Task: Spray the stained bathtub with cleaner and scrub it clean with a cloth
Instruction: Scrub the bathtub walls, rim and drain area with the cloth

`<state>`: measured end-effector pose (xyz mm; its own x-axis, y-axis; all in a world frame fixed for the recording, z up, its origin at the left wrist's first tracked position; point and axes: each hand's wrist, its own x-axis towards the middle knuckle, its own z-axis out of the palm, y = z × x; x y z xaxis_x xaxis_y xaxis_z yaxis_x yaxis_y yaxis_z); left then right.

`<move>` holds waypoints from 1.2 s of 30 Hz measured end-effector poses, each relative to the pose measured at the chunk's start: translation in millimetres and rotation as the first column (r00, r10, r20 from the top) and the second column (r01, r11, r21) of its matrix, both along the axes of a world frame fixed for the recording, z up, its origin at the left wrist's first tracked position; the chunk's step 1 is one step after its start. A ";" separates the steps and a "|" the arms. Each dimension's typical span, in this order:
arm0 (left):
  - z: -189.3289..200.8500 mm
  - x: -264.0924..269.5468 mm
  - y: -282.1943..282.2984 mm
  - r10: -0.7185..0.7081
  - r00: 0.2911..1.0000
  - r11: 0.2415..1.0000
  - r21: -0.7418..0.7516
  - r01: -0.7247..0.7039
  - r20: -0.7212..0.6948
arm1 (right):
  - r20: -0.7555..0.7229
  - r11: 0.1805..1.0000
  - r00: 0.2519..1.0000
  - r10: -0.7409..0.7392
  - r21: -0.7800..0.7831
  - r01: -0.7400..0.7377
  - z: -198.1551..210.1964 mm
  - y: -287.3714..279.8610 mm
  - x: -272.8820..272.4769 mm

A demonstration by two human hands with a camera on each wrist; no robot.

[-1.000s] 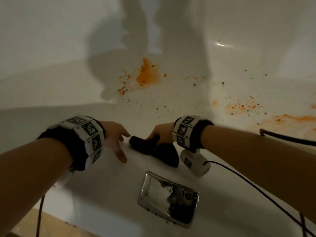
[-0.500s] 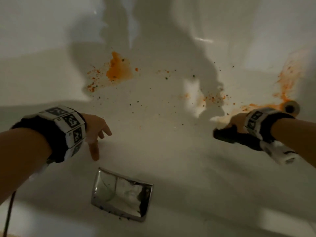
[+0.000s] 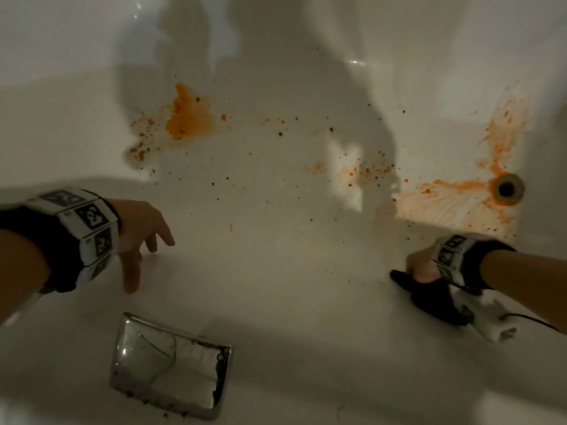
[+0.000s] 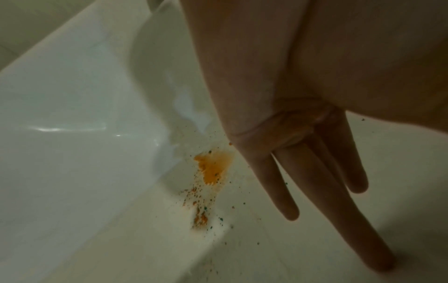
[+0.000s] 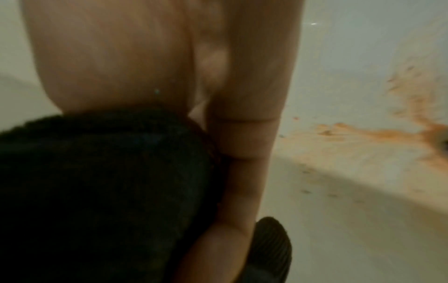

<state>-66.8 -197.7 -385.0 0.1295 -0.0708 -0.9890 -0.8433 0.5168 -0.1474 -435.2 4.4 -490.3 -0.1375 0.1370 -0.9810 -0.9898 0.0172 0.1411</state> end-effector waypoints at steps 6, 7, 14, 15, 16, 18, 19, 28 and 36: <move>-1.4 -23.8 -2.1 -0.144 0.988 0.986 0.077 0.148 -0.048 | 0.307 0.968 0.934 -0.184 -0.108 0.226 -23.7 -69.1 100.9; -3.0 -24.5 -2.6 -0.175 0.982 0.980 0.089 0.181 -0.068 | 0.349 0.957 0.915 -0.201 -0.130 0.260 -20.6 -79.8 119.6; 6.5 -11.5 -6.2 -0.122 0.991 0.991 0.051 0.125 -0.060 | 0.447 0.843 0.778 -0.441 -0.091 0.530 -0.5 -112.3 139.3; 9.1 -10.4 -4.9 -0.109 0.993 0.993 0.042 0.111 -0.044 | 0.419 0.869 0.827 -0.375 -0.152 0.471 -4.5 -108.0 122.7; 9.8 -7.7 -4.0 -0.120 0.992 0.991 0.048 0.122 -0.048 | 0.351 0.904 0.891 -0.288 -0.208 0.374 -9.5 -99.2 102.8; 10.6 -2.6 -3.2 -0.104 0.992 0.993 0.049 0.108 -0.073 | 0.142 0.949 0.987 -0.076 -0.293 0.115 -12.0 -80.6 60.3; 12.4 -2.3 -3.2 -0.107 0.991 0.993 0.048 0.111 -0.084 | 0.086 0.957 0.994 0.070 -0.288 -0.042 -9.5 -70.6 43.7; 19.2 8.4 0.8 -0.042 0.993 0.999 -0.014 0.040 -0.106 | 0.104 0.970 0.974 0.199 -0.162 -0.181 -52.2 -37.9 71.5; 33.7 4.0 8.7 -0.115 0.985 0.992 -0.059 0.108 -0.126 | 0.482 0.820 0.757 -0.441 -0.127 0.558 11.0 -124.8 187.1</move>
